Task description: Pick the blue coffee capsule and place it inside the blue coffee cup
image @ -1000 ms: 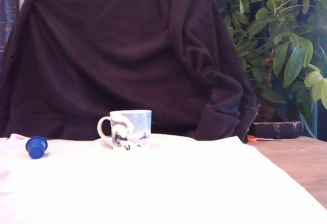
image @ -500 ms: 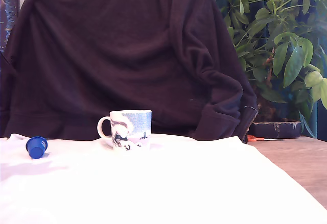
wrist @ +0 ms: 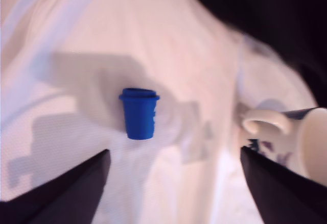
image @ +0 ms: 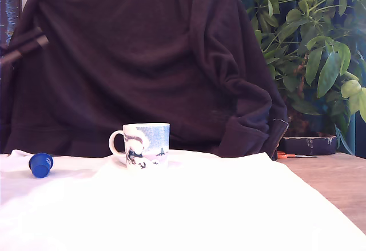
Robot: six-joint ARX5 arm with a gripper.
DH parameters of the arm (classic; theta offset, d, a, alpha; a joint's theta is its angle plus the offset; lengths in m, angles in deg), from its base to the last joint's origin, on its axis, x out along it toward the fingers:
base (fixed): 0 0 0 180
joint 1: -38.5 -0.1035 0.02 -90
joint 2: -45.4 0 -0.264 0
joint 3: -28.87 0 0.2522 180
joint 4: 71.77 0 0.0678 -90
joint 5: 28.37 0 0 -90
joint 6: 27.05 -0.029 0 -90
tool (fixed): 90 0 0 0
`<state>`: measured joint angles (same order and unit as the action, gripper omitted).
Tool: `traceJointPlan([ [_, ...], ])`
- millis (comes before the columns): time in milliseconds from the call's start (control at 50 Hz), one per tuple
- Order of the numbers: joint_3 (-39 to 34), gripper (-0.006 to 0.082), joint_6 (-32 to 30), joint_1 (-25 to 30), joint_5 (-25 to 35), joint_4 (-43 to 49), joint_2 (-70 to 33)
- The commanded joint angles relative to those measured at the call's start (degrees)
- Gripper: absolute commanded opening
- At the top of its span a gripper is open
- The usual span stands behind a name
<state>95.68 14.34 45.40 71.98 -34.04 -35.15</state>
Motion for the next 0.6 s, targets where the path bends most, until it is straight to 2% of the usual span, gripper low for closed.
traceJointPlan([
  [0, 1.46, 0.0776, -0.48, 1.11, -1.20, 0.07, -2.51],
  [260, 6.43, 0.0775, -0.48, 4.55, -7.30, 0.07, -10.58],
  [580, 8.94, 0.0774, -0.92, 4.68, -9.44, 1.03, -18.01],
])
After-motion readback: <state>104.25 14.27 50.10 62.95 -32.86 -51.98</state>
